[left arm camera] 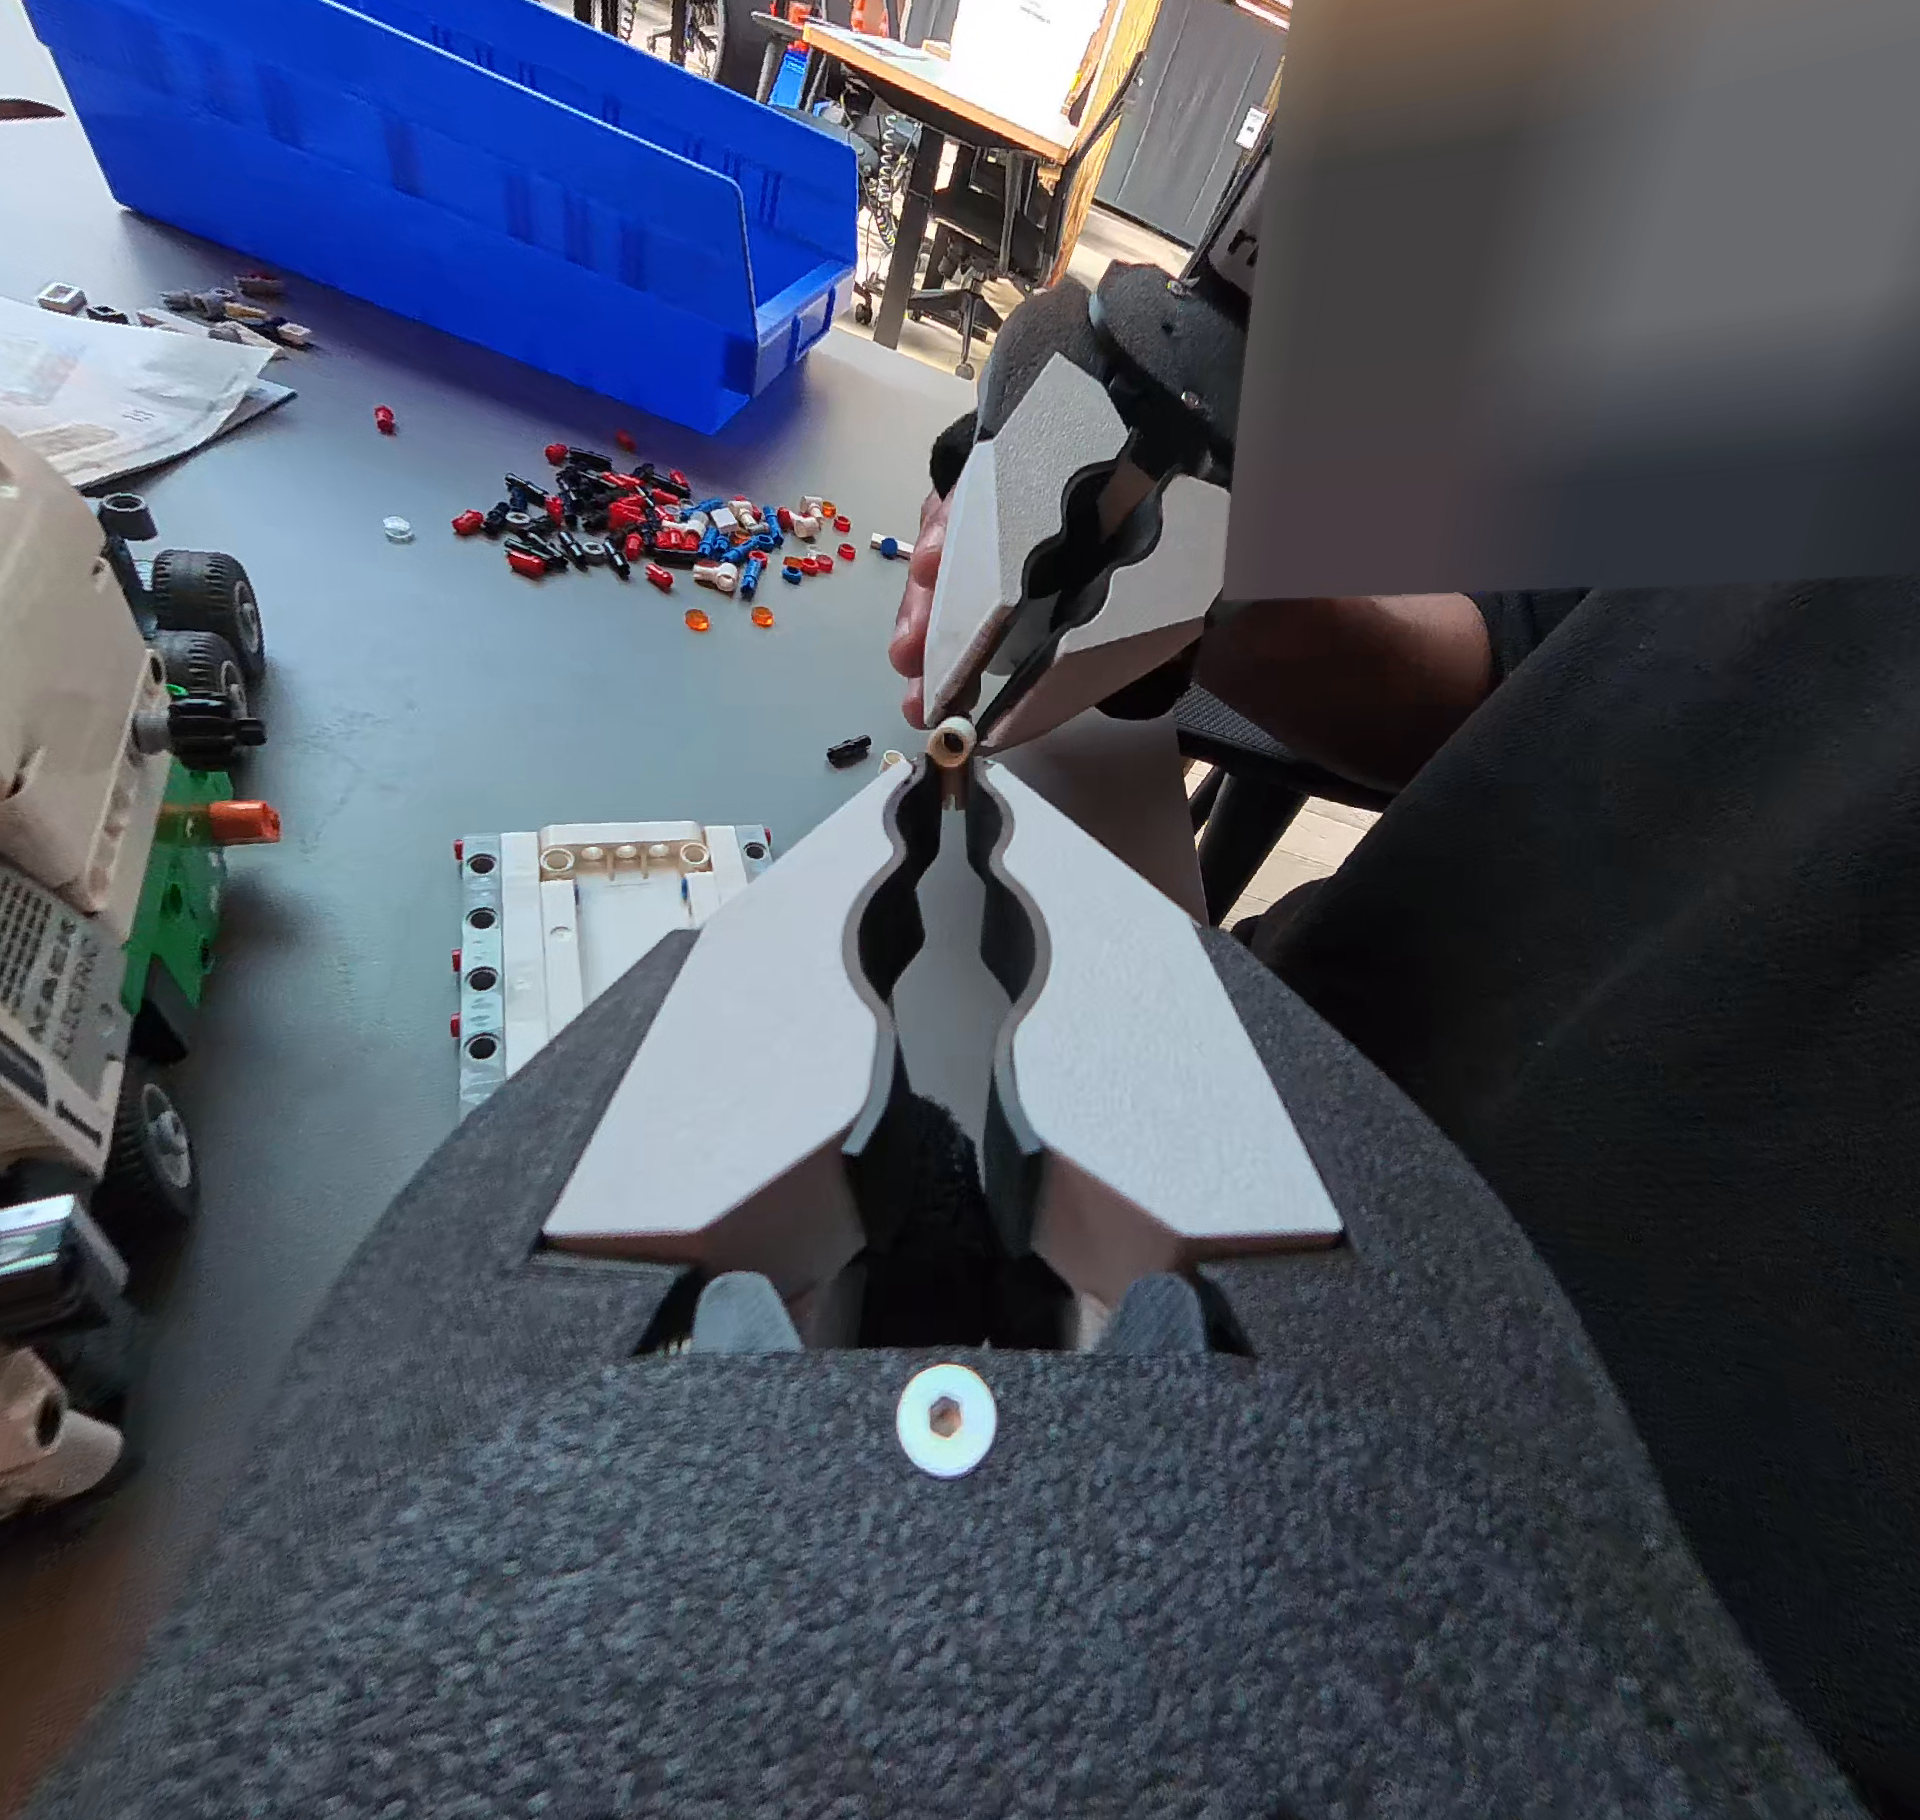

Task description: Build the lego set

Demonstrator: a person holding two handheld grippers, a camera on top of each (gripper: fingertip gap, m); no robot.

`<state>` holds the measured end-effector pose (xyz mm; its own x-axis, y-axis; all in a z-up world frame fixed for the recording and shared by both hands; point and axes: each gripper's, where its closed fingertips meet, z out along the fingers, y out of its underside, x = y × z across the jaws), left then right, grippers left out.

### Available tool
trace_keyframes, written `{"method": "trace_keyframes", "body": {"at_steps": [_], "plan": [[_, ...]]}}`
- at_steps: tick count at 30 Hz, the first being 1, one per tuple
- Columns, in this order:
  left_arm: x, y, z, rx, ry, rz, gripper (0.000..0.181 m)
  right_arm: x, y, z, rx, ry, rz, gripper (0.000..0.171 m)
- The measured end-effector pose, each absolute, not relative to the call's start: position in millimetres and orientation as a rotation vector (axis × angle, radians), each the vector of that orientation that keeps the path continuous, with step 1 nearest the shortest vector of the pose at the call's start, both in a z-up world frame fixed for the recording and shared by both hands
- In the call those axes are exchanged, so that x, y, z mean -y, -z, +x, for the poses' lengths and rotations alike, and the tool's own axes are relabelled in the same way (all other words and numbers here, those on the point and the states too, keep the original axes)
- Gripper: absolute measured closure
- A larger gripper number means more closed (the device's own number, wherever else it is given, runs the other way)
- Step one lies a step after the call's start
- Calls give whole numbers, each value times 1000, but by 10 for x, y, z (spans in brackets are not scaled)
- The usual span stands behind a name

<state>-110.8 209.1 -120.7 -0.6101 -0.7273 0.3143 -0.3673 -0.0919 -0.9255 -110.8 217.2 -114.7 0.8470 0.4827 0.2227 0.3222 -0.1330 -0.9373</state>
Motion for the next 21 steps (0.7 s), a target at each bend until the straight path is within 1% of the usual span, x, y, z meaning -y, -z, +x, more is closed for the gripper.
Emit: {"method": "trace_keyframes", "body": {"at_steps": [10,17,21], "plan": [[-2076,1237,-1099,-1914,1755,-1222,179,-2175,1174,-1114,540,-282,-1764,168],[-2157,1463,-1103,-2060,1305,-1161,178,-2213,1400,-1118,557,-215,-1919,168],[-2153,1558,-1135,-2123,1165,-1127,178,-2200,1495,-1152,562,-237,-1970,168]]}}
